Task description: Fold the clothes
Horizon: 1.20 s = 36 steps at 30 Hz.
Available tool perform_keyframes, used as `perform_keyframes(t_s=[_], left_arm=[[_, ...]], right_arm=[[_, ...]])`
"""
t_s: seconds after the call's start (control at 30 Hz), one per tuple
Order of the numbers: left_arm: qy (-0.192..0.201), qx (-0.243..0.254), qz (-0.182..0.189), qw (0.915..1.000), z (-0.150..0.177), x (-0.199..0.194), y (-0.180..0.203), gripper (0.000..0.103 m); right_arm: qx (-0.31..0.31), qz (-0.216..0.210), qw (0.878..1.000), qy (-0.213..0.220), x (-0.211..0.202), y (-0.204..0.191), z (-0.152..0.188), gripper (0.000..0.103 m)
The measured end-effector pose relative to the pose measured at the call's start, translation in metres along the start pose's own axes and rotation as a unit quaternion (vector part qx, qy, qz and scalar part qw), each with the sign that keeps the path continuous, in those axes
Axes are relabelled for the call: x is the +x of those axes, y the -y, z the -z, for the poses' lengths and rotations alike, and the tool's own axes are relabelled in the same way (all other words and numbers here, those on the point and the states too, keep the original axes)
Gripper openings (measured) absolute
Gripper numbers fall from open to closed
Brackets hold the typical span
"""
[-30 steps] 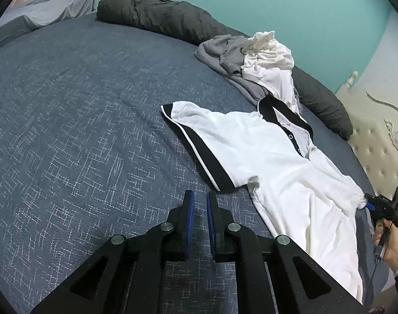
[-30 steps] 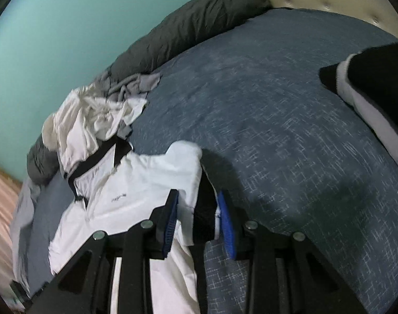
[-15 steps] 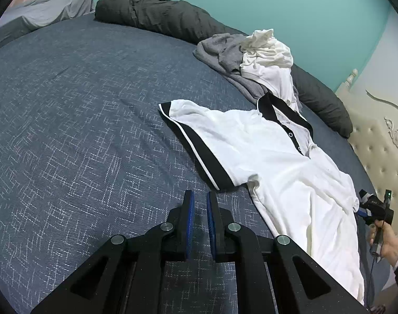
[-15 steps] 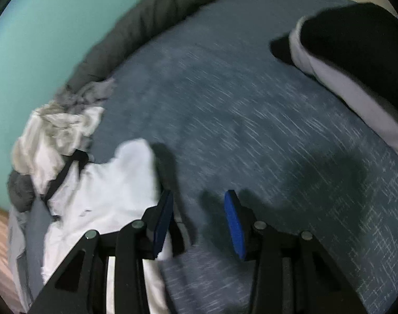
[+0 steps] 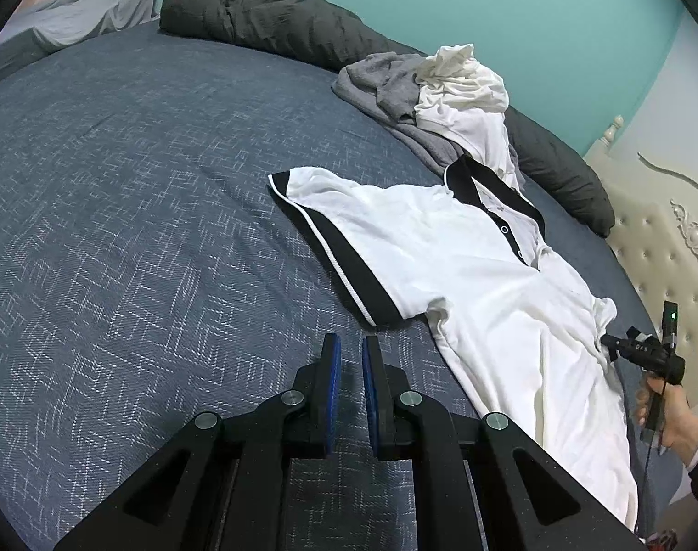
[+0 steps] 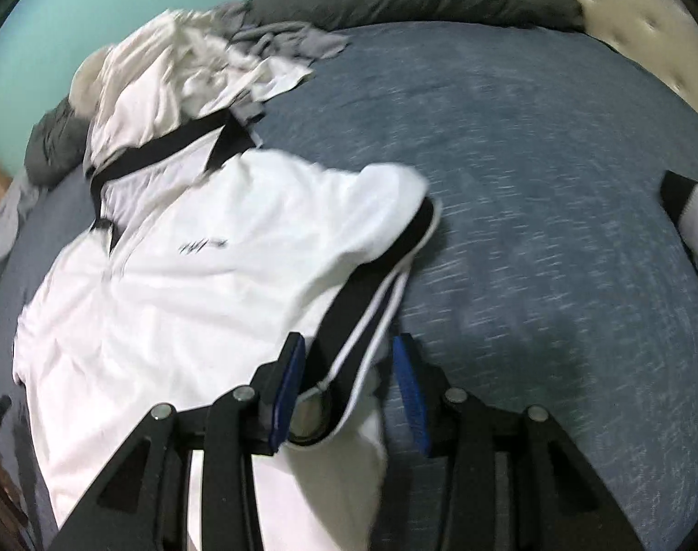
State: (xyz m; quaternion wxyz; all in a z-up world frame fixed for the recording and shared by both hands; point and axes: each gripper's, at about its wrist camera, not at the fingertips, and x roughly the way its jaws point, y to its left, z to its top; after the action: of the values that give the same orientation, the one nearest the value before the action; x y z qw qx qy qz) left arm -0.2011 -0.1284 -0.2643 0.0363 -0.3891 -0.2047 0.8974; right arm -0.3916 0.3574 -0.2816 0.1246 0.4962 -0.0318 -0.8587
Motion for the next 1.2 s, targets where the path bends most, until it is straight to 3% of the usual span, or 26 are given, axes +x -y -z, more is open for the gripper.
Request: perform_keyframes(t_s=[0.13,0.37,0.53,0.77,0.87,0.93,1.2], left_arm=[[0.0,-0.001,0.001,1.0,0.0,0.0,-0.002,0.01],[-0.001,0.001,0.002,1.0,0.0,0.002,-0.001,0.01],[-0.002,0.003,0.001,1.0,0.002,0.002,0.001,0.01],[-0.004,0.004,-0.001,1.0,0.002,0.004,0.003,0.01],[-0.004,0.004,-0.001,1.0,0.002,0.004,0.003,0.01],[-0.004,0.002,-0.001,1.0,0.002,0.004,0.002,0.01],[-0.004,0.003,0.0,1.0,0.002,0.004,0.002,0.01]], right_arm=[[-0.021,-0.009,1.0,0.0,0.003,-0.011,0.001,0.041],[0.068,-0.058,0.995,0.041,-0.01,0.019,-0.003,0.041],[0.078,-0.074,0.994,0.034,-0.006,0.025,-0.002,0.017],[0.087,-0.077,0.993,0.01,0.004,0.035,0.002,0.014],[0.08,-0.067,0.995,0.007,0.009,0.033,-0.001,0.014],[0.071,-0.059,0.996,0.007,0.009,0.029,-0.002,0.005],[0.067,0.012,0.995,0.069,-0.036,0.064,-0.021,0.003]])
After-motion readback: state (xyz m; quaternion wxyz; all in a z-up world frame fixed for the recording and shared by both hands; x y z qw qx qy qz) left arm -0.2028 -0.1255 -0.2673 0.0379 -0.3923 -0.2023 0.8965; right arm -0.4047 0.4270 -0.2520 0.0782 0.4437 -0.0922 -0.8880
